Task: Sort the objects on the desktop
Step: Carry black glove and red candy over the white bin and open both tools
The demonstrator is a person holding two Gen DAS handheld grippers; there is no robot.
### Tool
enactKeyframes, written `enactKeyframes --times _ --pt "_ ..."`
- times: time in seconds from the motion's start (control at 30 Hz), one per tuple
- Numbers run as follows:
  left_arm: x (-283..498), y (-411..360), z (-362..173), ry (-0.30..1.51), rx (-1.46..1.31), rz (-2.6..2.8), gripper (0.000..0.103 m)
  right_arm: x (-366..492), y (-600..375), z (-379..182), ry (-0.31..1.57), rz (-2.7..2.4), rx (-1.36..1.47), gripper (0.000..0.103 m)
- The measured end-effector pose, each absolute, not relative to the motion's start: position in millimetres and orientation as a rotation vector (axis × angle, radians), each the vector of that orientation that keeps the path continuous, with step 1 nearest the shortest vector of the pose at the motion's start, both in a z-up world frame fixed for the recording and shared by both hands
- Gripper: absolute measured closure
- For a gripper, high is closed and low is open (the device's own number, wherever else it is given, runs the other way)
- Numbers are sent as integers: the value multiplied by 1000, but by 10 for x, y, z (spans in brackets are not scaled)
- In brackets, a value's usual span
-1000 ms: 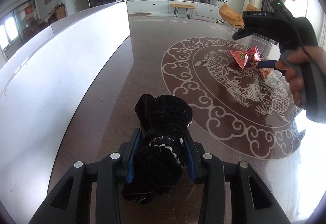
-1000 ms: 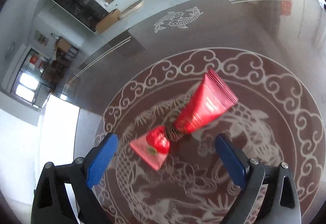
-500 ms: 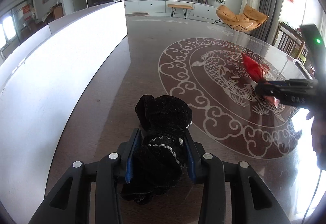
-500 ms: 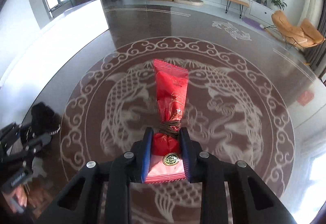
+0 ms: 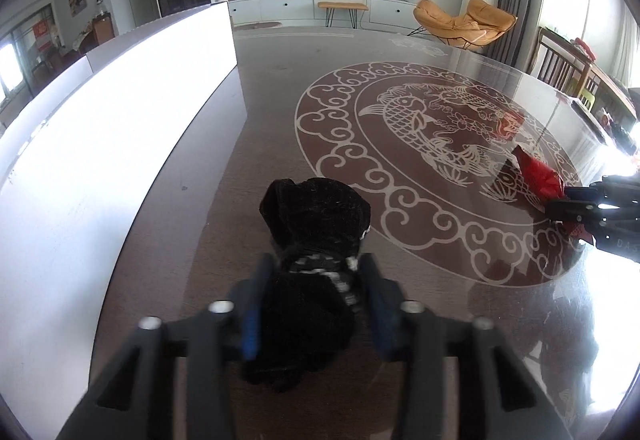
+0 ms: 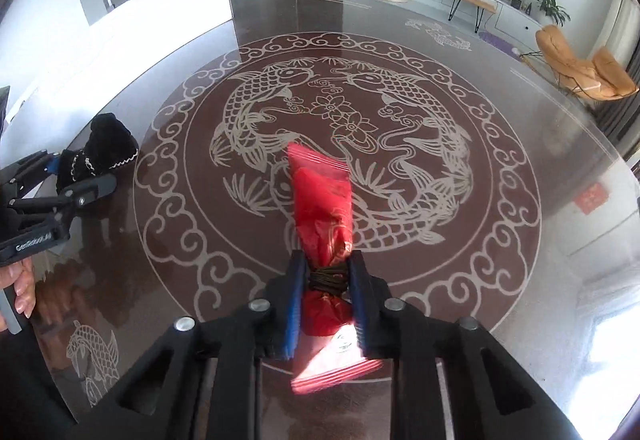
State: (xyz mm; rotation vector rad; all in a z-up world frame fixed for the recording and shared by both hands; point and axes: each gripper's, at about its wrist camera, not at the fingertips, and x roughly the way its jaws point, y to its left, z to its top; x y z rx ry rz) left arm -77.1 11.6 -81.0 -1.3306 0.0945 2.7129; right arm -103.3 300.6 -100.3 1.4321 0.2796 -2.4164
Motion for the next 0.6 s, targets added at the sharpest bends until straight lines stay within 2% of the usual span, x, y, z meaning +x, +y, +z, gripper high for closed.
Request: enactKeyframes --times 0.3,0.47,0.6 --pt "-399 -256 -74 -181 -1105 2750 68 -904 2827 -261 171 -2448 1213 81" --pt "-346 -1022 551 -380 -1010 2835 68 -1118 2058 325 183 -2370 1052 81" --pt "-412 -1846 758 -455 -1058 2951 68 -1274 1148 686 158 -2256 938 81"
